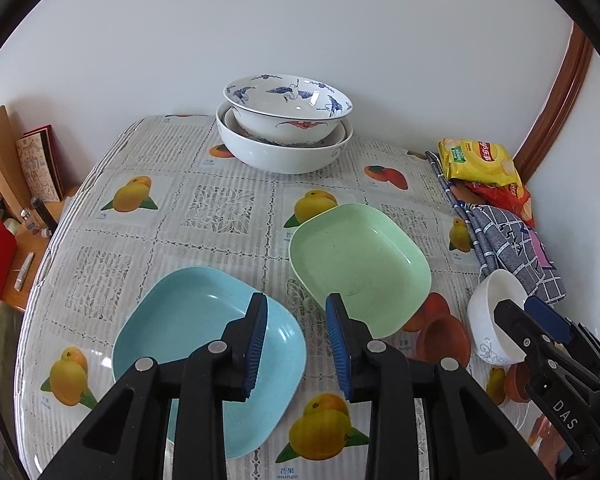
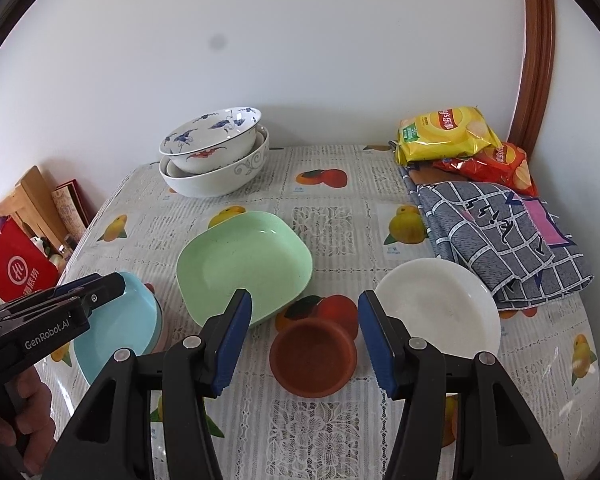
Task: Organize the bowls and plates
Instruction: 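Move both grippers to the green plate rim and close them on it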
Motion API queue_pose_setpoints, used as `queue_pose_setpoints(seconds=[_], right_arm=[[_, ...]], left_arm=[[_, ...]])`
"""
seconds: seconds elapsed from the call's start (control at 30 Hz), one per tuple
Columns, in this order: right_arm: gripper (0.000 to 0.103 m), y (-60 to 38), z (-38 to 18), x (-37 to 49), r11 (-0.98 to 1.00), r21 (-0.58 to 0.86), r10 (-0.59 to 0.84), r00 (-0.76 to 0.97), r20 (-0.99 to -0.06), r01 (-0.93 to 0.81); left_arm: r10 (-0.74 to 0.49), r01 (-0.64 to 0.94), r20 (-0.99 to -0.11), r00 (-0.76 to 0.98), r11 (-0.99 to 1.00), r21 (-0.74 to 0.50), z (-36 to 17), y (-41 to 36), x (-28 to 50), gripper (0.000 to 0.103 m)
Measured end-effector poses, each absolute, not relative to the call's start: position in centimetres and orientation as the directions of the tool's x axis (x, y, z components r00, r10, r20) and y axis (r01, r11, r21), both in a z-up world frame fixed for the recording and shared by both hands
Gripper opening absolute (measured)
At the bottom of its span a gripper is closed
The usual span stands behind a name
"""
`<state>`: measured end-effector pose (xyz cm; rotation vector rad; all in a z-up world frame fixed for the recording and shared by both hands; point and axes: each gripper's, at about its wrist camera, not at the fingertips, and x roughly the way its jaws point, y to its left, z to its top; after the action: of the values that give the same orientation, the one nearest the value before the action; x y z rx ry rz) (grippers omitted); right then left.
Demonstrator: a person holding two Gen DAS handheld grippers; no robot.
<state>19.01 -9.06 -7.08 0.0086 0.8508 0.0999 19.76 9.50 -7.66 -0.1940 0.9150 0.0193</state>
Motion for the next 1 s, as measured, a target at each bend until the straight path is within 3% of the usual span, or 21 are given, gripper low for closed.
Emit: queue_pose_setpoints(seconds=[0.57, 0.7, 1.0], right_arm=[[0.055, -8.3, -9.6, 24.3, 0.994, 0.042, 0.092, 0.61, -0.787, -0.096], [0.048, -8.2, -10.1, 25.3, 0.994, 0.042, 0.097, 0.601, -0.793, -0.105], [0.045, -7.7, -11.8, 27.3, 0.993, 0.018, 0.084, 0.581, -0.81, -0.118]], left_arm=[[-0.097, -0.097, -0.83, 0.55, 0.979, -0.179, -10.2, 9.9, 24.8, 0.029], [-0.102, -0.09, -0.836, 0.539, 0.98, -0.177, -10.6, 9.5, 25.9, 0.029], [-0.108, -0.094, -0.853, 0.51, 0.979, -0.18, -12.1, 9.3, 28.0, 0.029]])
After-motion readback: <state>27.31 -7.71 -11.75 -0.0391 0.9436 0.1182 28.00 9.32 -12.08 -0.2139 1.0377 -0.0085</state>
